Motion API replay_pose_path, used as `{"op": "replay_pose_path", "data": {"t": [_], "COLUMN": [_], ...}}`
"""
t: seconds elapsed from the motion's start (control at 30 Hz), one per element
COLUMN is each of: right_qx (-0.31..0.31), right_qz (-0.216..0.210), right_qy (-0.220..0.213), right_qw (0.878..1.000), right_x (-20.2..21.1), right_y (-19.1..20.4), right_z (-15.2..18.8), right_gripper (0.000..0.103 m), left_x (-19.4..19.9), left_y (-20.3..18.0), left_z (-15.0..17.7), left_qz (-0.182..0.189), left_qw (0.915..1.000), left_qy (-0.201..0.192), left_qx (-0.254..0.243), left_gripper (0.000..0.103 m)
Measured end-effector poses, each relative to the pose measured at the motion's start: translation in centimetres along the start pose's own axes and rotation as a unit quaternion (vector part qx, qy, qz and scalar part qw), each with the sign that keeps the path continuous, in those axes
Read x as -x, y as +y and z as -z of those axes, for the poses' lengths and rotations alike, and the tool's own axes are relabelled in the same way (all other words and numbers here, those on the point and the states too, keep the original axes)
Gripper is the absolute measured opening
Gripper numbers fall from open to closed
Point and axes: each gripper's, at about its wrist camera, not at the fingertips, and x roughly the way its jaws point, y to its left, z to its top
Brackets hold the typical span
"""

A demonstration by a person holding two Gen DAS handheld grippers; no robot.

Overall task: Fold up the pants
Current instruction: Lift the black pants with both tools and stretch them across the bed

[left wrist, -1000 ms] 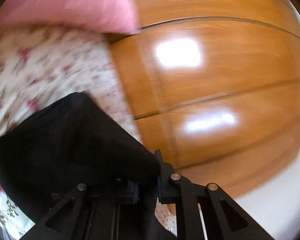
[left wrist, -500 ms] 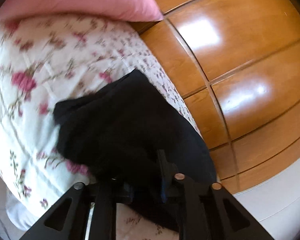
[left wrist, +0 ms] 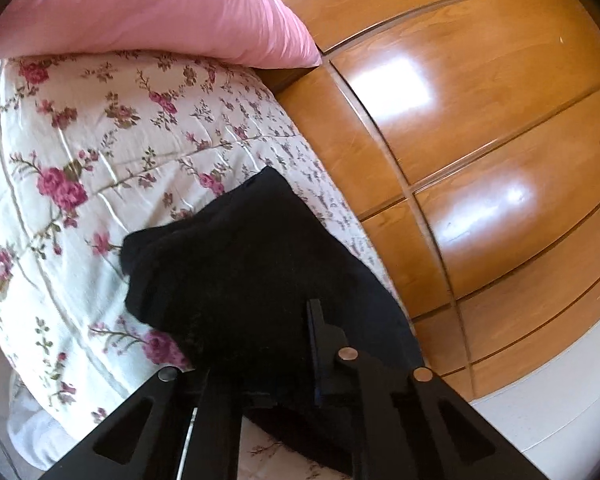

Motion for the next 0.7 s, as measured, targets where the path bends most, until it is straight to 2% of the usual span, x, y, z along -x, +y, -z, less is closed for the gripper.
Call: {"op": "replay_pose_path", "data": {"t": [0.07,0.13,0.17,0.27,0.3,0.37,0.43,0.53,0.57,0.6,0.63,0.67,0.7], "right_qx": [0.031,0.008,-0.017,-0.106,-0.12,-0.1,-0.031,0.012,0.016,0.018,0.02,0.027,0.046], "right_qz": [0.009,0.043,0.07,0.018,0.016,0.032,0.088,0.154,0.188,0.214,0.219,0.223,0.237], "right_qy": [0.007,0.042,0.052,0.024,0.021,0.003,-0.014,-0.034,-0.045,-0.063,-0.079,-0.09,-0.099], "right_qw": [0.999,0.998,0.996,0.994,0.992,0.994,0.996,0.987,0.981,0.975,0.972,0.97,0.965], "right_x": [-0.2,-1.0,-1.4,-0.6,-0.4,0.2,0.9,1.7,1.9,2.3,2.6,3.0,3.3], "right_y": [0.8,-1.0,-2.4,-5.7,-6.0,-5.2,-3.7,-3.5,-3.5,-3.5,-3.3,-2.8,-2.0], "right_z": [-0.1,0.3,0.6,1.3,1.1,0.5,-0.1,-0.5,-0.7,-0.7,-0.8,-0.8,-0.8], "right_gripper": [0.015,0.019,0.029,0.026,0.026,0.026,0.026,0.026,0.04,0.049,0.05,0.05,0.05], "left_x": [0.1,0.4,0.5,0.6,0.6,0.4,0.4,0.3,0.4,0.6,1.0,1.6,2.1], "left_y": [0.3,1.0,1.4,2.0,2.0,1.8,1.7,1.3,0.9,0.6,0.3,-0.1,-0.3], "left_z": [0.2,0.1,0.0,-0.1,0.0,0.0,0.1,-0.2,-0.4,-0.4,-0.5,-0.6,-0.6], "left_qz": [-0.014,-0.018,-0.021,-0.034,-0.037,-0.045,-0.051,-0.069,-0.077,-0.086,-0.102,-0.127,-0.137], "left_qw": [0.9999,0.9997,0.9996,0.9992,0.9991,0.9987,0.9984,0.9974,0.9967,0.9958,0.9939,0.9901,0.9882], "left_qy": [-0.004,-0.015,-0.017,-0.021,-0.022,-0.022,-0.022,-0.013,-0.01,-0.012,-0.019,-0.035,-0.046], "left_qx": [-0.005,0.005,0.01,0.008,0.002,-0.007,-0.013,-0.019,-0.025,-0.03,-0.037,-0.048,-0.052], "left_gripper": [0.009,0.008,0.008,0.008,0.008,0.008,0.009,0.014,0.016,0.019,0.023,0.024,0.024]}}
